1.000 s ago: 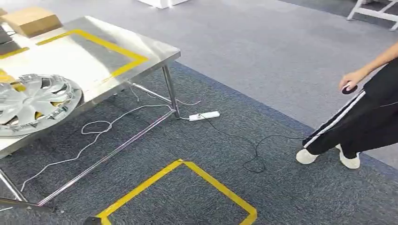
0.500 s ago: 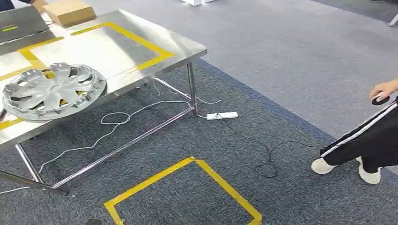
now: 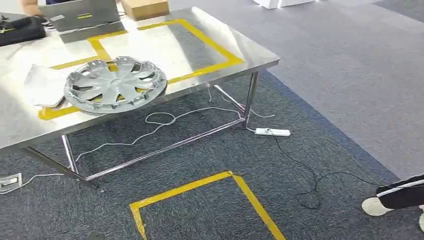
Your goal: Take the parts from the cabinet and place them on the table.
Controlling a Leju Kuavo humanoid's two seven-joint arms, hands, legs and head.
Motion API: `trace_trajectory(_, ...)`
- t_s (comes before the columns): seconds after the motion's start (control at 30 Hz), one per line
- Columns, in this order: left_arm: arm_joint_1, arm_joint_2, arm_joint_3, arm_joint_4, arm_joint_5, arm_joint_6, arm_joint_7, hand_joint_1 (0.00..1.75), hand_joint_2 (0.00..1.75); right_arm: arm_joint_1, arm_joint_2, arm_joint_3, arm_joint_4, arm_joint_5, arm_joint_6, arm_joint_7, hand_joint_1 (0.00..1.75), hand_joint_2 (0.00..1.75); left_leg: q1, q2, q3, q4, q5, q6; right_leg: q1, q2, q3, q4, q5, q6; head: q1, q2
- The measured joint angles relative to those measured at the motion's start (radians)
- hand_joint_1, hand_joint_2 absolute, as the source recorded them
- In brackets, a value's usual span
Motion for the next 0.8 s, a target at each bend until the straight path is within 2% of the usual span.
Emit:
trace_trajectory(0.07, 0.007, 0.000, 0.000, 0.000, 0.000, 0.000, 0.000, 0.00, 0.00, -0.002, 0.000, 0.000, 0.000, 0.000, 0.000, 0.000, 0.00, 0.00, 0.008, -0.019, -0.007, -0.006, 0.009, -0.015, 0.008, -0.016, 0.002, 0.001, 0.003, -0.010, 0.001, 0.000)
trace_trajectory(0.1, 0.007, 0.002, 0.000, 0.000, 0.000, 0.000, 0.000, 0.00, 0.00, -0.001, 0.001, 0.000, 0.000, 0.000, 0.000, 0.001, 0.00, 0.00, 0.006, -0.030, -0.010, -0.006, 0.008, -0.020, 0.000, -0.030, 0.005, -0.008, 0.007, -0.018, 0.000, 0.000)
trace_trajectory(0.13, 0.008, 0.002, 0.000, 0.000, 0.001, 0.000, 0.000, 0.00, 0.00, 0.000, 0.003, 0.000, 0.000, 0.000, 0.000, 0.000, 0.00, 0.00, 0.003, 0.023, -0.013, 0.005, -0.003, -0.025, -0.001, -0.044, 0.010, -0.014, 0.010, -0.024, -0.001, 0.000)
trace_trajectory(0.17, 0.006, 0.001, 0.000, 0.000, 0.001, 0.000, 0.000, 0.00, 0.00, 0.000, 0.003, 0.000, 0.000, 0.000, 0.000, -0.001, 0.00, 0.00, 0.003, 0.071, -0.033, 0.047, -0.033, -0.033, 0.000, -0.056, 0.013, -0.018, 0.010, -0.031, -0.017, 0.000)
trace_trajectory(0.2, 0.002, 0.000, 0.000, 0.000, 0.001, 0.000, 0.000, 0.00, 0.00, 0.002, 0.003, 0.000, 0.000, 0.000, 0.000, 0.000, 0.00, 0.00, 0.005, 0.090, -0.070, 0.117, -0.070, -0.039, 0.001, -0.070, 0.013, -0.018, 0.009, -0.034, -0.017, 0.000)
trace_trajectory(0.27, -0.001, -0.001, 0.000, 0.000, 0.001, 0.000, 0.000, 0.00, 0.00, 0.004, 0.003, 0.000, 0.000, 0.000, 0.000, 0.000, 0.00, 0.00, 0.009, 0.102, -0.149, 0.271, -0.131, -0.047, 0.001, -0.102, 0.013, -0.018, 0.006, -0.036, -0.017, 0.000)
trace_trajectory(0.3, 0.001, -0.001, 0.000, 0.000, 0.001, 0.000, 0.000, 0.00, 0.00, 0.003, 0.003, 0.000, 0.000, 0.000, 0.000, 0.000, 0.00, 0.00, 0.012, 0.102, -0.167, 0.303, -0.129, -0.049, 0.001, -0.116, 0.013, -0.017, 0.005, -0.036, -0.018, 0.000)
trace_trajectory(0.33, 0.004, 0.000, 0.000, 0.000, 0.002, 0.000, 0.000, 0.00, 0.00, 0.002, 0.003, 0.000, 0.000, 0.000, 0.000, 0.000, 0.00, 0.00, 0.014, 0.103, -0.158, 0.285, -0.104, -0.051, 0.001, -0.127, 0.015, -0.017, 0.003, -0.034, -0.018, 0.000)
trace_trajectory(0.37, 0.006, 0.000, 0.000, 0.000, 0.002, 0.000, 0.000, 0.00, 0.00, 0.001, 0.003, 0.000, 0.000, 0.000, 0.000, 0.000, 0.00, 0.00, 0.015, 0.107, -0.129, 0.226, -0.063, -0.051, 0.000, -0.139, 0.018, -0.017, 0.001, -0.032, -0.018, 0.000)
trace_trajectory(0.4, 0.005, 0.002, 0.000, 0.000, 0.002, 0.000, 0.000, 0.00, 0.00, 0.001, 0.003, 0.000, 0.000, 0.000, 0.000, 0.000, 0.00, 0.00, 0.014, 0.118, -0.086, 0.144, -0.020, -0.049, -0.001, -0.150, 0.023, -0.017, -0.002, -0.029, -0.018, 0.000)
trace_trajectory(0.43, 0.005, 0.001, 0.000, 0.000, 0.002, 0.000, 0.000, 0.00, 0.00, 0.001, 0.003, 0.000, 0.000, 0.000, 0.000, 0.000, 0.00, 0.00, 0.014, 0.150, -0.039, 0.062, 0.015, -0.049, -0.001, -0.160, 0.029, -0.017, -0.006, -0.023, -0.018, 0.000)
trace_trajectory(0.47, 0.002, -0.002, 0.000, 0.000, 0.002, 0.000, 0.000, 0.00, 0.00, 0.001, 0.003, 0.000, 0.000, 0.000, 0.000, 0.000, 0.00, 0.00, 0.006, 0.217, -0.011, 0.008, 0.010, -0.053, 0.011, -0.169, 0.031, -0.014, -0.014, -0.015, -0.024, 0.000)
trace_trajectory(0.5, -0.003, -0.001, 0.000, 0.000, 0.002, 0.000, 0.000, 0.00, 0.00, 0.002, 0.003, 0.000, 0.000, 0.000, 0.000, 0.000, 0.00, 0.00, 0.007, 0.200, -0.011, 0.001, 0.004, -0.034, 0.015, -0.179, 0.024, -0.013, -0.020, -0.009, -0.023, 0.000)
trace_trajectory(0.53, -0.003, -0.001, 0.000, 0.000, 0.002, 0.000, 0.000, 0.00, 0.00, 0.001, 0.003, 0.000, 0.000, 0.000, 0.000, 0.000, 0.00, 0.00, 0.007, 0.192, -0.010, 0.000, 0.001, -0.028, 0.017, -0.188, 0.031, -0.018, -0.024, -0.006, -0.017, 0.000)
trace_trajectory(0.6, 0.002, -0.002, 0.000, 0.000, 0.002, 0.000, 0.000, 0.00, 0.00, -0.003, 0.003, 0.000, 0.000, 0.001, 0.000, 0.000, 0.00, 0.00, 0.005, 0.166, -0.010, -0.001, -0.002, -0.018, 0.016, -0.214, 0.051, -0.024, -0.029, 0.002, -0.018, 0.000)
trace_trajectory(0.63, 0.003, -0.002, 0.000, 0.000, 0.002, 0.000, 0.000, 0.00, 0.00, -0.004, 0.003, 0.000, 0.000, 0.001, 0.000, 0.000, 0.00, 0.00, 0.012, 0.154, -0.007, -0.004, 0.003, -0.010, 0.009, -0.198, 0.048, -0.019, -0.035, 0.010, -0.018, 0.000)
trace_trajectory(0.67, 0.004, 0.000, 0.000, 0.000, 0.002, 0.000, 0.000, 0.00, 0.00, -0.004, 0.003, 0.000, 0.000, 0.001, 0.000, -0.001, 0.00, 0.00, 0.012, 0.144, -0.007, -0.004, 0.003, -0.004, 0.008, -0.144, 0.035, 0.021, -0.067, 0.013, -0.013, 0.000)
trace_trajectory(0.7, 0.001, 0.001, 0.000, 0.000, 0.003, 0.001, 0.000, 0.00, 0.00, -0.002, 0.003, 0.000, 0.000, 0.001, 0.000, -0.001, 0.00, 0.00, 0.012, 0.133, -0.008, -0.004, 0.005, 0.004, 0.007, -0.115, -0.001, 0.096, -0.111, 0.015, -0.010, 0.000)
trace_trajectory(0.73, -0.002, 0.001, 0.000, 0.000, 0.003, 0.001, 0.000, 0.00, 0.00, 0.001, 0.003, 0.000, 0.000, 0.001, 0.000, -0.001, 0.00, 0.00, 0.011, 0.118, -0.009, -0.004, 0.005, 0.007, 0.007, -0.099, -0.047, 0.189, -0.152, 0.016, -0.008, 0.000)
trace_trajectory(0.77, -0.001, 0.000, 0.000, 0.000, 0.003, 0.001, 0.000, 0.00, 0.00, 0.003, 0.003, 0.000, 0.000, 0.001, 0.000, -0.001, 0.00, 0.00, 0.010, 0.104, -0.009, -0.004, 0.004, 0.008, 0.007, -0.092, -0.088, 0.266, -0.177, 0.016, -0.007, 0.000)
trace_trajectory(0.8, 0.001, 0.000, 0.000, 0.000, 0.003, 0.001, 0.000, 0.00, 0.00, 0.004, 0.003, 0.000, 0.000, 0.001, 0.000, -0.001, 0.00, 0.00, 0.009, 0.091, -0.007, -0.004, 0.004, 0.009, 0.007, -0.090, -0.118, 0.308, -0.181, 0.016, -0.007, 0.000)
